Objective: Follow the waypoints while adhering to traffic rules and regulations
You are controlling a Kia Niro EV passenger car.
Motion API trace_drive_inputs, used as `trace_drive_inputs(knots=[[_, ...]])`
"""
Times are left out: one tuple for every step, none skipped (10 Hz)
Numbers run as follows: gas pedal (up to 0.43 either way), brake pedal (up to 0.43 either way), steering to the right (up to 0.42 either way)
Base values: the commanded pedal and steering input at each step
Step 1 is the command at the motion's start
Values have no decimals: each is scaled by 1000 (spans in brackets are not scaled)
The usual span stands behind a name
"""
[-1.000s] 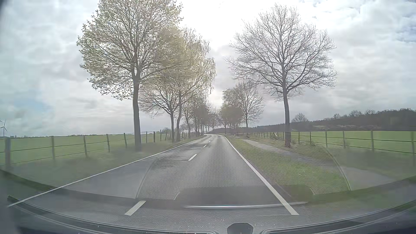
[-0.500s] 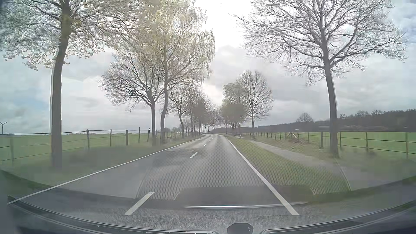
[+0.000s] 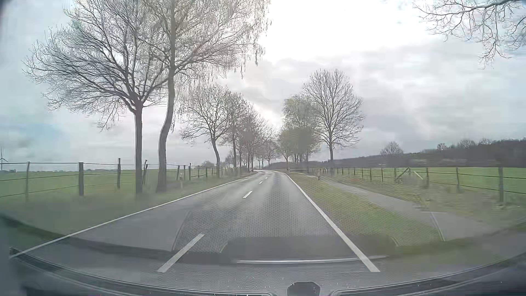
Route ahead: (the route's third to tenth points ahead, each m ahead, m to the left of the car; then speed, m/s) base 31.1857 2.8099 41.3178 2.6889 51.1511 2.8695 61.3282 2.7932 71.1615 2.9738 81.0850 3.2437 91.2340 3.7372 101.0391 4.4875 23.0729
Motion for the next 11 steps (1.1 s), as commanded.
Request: trace_drive_inputs(knots=[[150,0,-1],[150,0,-1],[150,0,-1],[150,0,-1],[150,0,-1],[150,0,-2],[138,0,-1],[138,0,-1],[138,0,-2],[138,0,-2],[138,0,-1]])
